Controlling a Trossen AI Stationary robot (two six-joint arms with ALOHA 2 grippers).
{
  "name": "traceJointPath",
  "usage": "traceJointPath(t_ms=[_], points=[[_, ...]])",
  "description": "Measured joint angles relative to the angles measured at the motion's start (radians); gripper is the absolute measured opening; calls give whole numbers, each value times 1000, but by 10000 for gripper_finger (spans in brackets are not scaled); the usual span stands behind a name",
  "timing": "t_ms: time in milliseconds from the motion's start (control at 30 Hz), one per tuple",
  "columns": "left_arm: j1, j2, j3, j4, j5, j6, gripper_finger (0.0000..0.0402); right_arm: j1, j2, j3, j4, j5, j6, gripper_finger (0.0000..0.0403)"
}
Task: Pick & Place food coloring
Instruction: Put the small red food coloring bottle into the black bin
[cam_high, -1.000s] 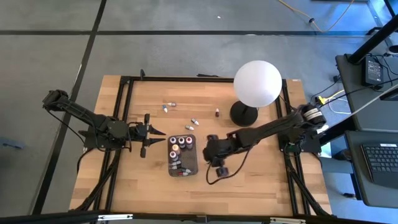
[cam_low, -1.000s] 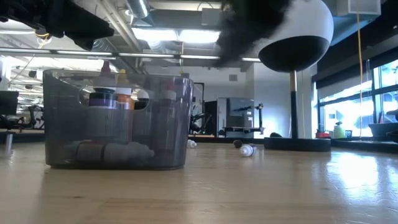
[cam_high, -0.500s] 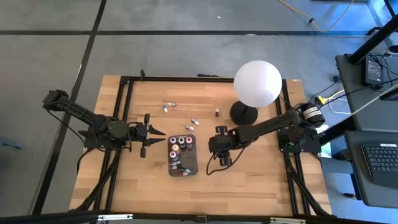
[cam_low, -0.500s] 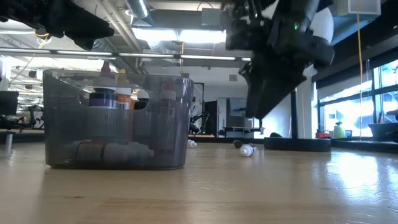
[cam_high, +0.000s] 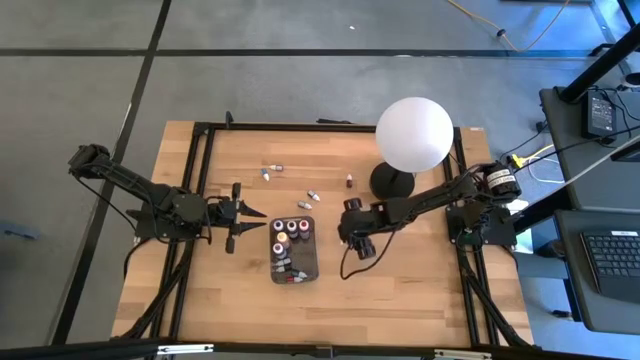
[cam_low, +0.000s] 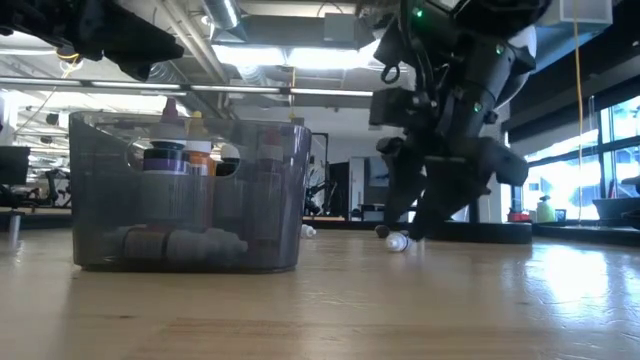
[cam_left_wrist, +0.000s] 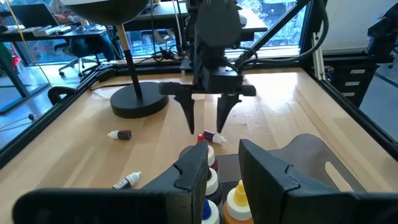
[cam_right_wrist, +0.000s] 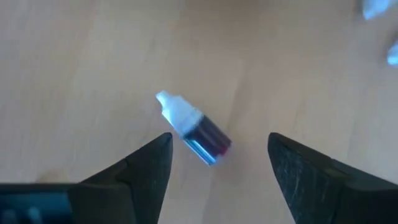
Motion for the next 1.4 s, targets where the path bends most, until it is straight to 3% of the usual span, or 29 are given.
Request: traceJointPath(t_ms=[200, 1033, 1267, 1400], points=[[0, 0, 0, 0, -1, 3, 88, -14, 0, -44, 102, -114, -14, 264], [0, 0, 0, 0, -1, 19, 88, -14, 46, -55, 122, -108, -13, 118], [0, 0, 0, 0, -1, 19, 88, -13, 54, -15, 93, -105, -13, 75], [0, 0, 0, 0, -1, 19, 88, -13, 56, 39, 54, -96, 7, 72]])
